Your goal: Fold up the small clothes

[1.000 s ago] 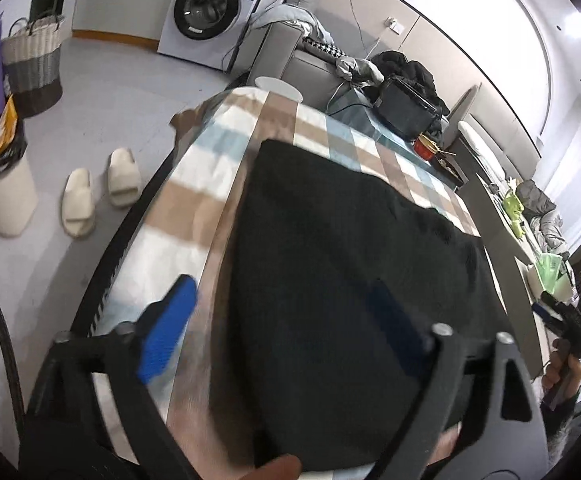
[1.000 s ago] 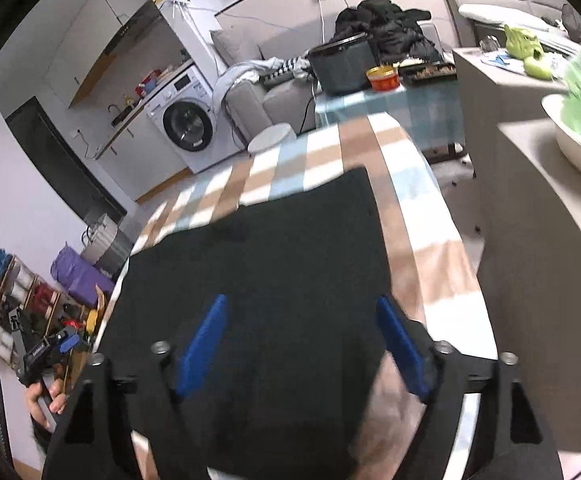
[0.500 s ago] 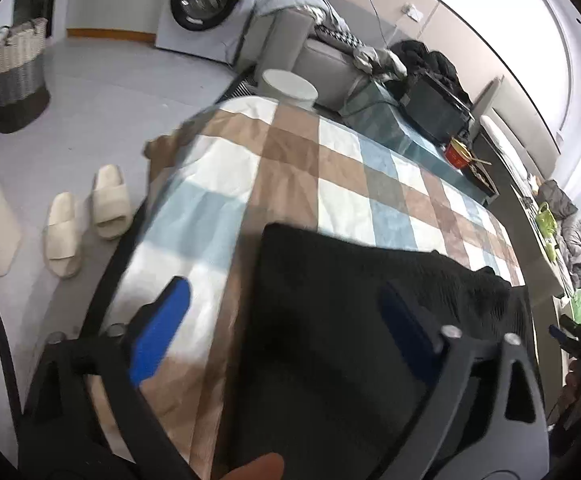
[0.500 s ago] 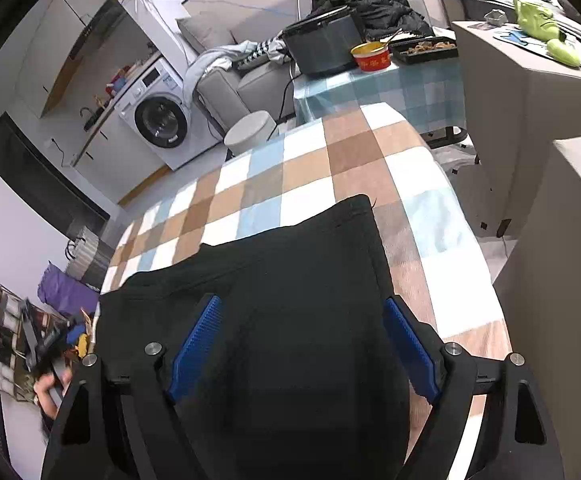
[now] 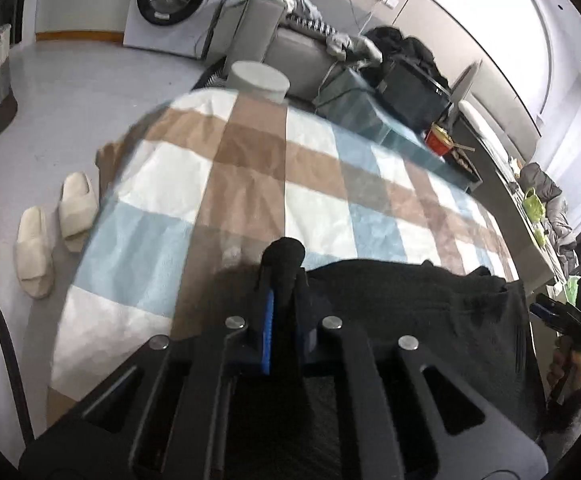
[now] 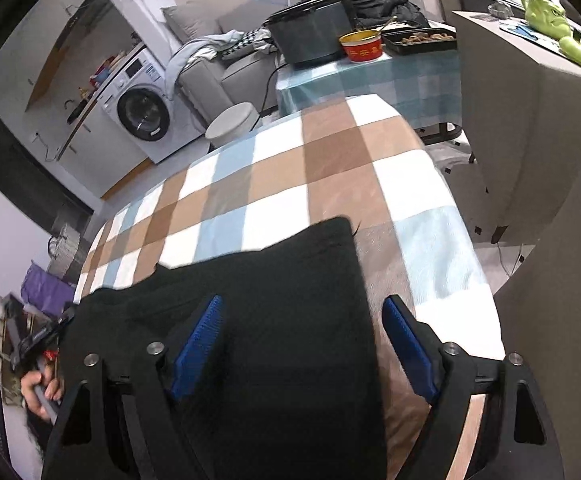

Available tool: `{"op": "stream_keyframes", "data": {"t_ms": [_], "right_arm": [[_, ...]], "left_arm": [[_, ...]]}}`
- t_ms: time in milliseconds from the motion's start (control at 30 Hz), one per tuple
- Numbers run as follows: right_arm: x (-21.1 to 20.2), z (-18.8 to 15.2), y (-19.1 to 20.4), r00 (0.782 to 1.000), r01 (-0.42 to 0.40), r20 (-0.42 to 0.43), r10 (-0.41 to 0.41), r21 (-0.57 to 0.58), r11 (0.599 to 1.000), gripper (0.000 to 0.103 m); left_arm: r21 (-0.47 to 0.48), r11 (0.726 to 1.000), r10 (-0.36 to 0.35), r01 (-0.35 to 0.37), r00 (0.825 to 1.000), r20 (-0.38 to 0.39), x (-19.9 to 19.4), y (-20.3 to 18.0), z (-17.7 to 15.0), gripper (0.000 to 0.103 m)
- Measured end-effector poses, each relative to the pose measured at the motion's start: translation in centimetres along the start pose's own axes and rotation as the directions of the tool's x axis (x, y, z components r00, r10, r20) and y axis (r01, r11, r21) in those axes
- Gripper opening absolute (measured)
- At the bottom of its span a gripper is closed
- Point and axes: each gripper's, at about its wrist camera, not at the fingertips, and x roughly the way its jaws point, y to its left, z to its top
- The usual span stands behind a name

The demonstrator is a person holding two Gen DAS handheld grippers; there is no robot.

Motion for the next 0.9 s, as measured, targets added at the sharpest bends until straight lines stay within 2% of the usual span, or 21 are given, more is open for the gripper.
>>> {"op": "stream_keyframes", "data": {"t_ms": [167,200,233,267,300,333,533,600,733,900], "right_arm": [[2.1,1.0,-0.3,1.000,0.006,-0.007,-0.006,-0.017,1.000,0.060],[2.4,1.1,-0.2,1.000,0.016,-0.006,-0.016,-0.027,1.000,0.050],[2.7,1.1,-0.2,1.000,0.024,-0.010,-0.024,-0.035,0.999,0.045],[2.8,1.0,-0.1,1.000,0.028,-0.008,-0.029,-0.042,0.999,0.032],[2.9,1.0,0.0,0.999,0.035,0.003,-0.034,-0.056,0.998,0.013],[2.8,1.0,0.1,0.999,0.032,0.014,-0.031,-0.068,0.997,0.007],[0.3,1.3,-0.3,0.991,-0.014,0.134,0.023,-0.068,0.998,0.005],[-0.2,1.5,-0.4,0.988,-0.016,0.150,0.024,-0.060,0.998,0.005],[-0.1,1.8,-0.6,0.986,-0.017,0.166,0.024,-0.041,0.999,0.005],[1.7,1.9,-0.8,0.992,0.024,0.127,-0.021,-0.019,1.000,0.005]], "left_arm": [[-0.004,1.000,-0.012,0.012,0.999,0.031,-1.1,0.1,0.5,0.005],[-0.004,1.000,-0.012,0.013,0.999,0.033,-1.3,0.1,0.4,0.005],[-0.004,1.000,-0.014,0.014,0.999,0.035,-1.4,0.1,0.5,0.005],[-0.007,1.000,-0.015,0.016,0.999,0.036,-1.4,0.1,0.5,0.005],[-0.010,1.000,-0.018,0.018,0.999,0.039,-1.6,0.3,0.5,0.005],[-0.012,1.000,-0.020,0.021,0.999,0.041,-1.7,0.3,0.5,0.005],[-0.022,0.999,-0.031,0.033,0.997,0.070,-2.3,0.5,0.7,0.005],[-0.028,0.999,-0.031,0.033,0.996,0.083,-2.4,0.6,0.9,0.005],[-0.042,0.999,-0.027,0.031,0.995,0.092,-2.3,0.8,1.2,0.005],[-0.063,0.998,0.032,-0.030,0.999,0.033,-0.1,1.1,1.4,0.006]]}}
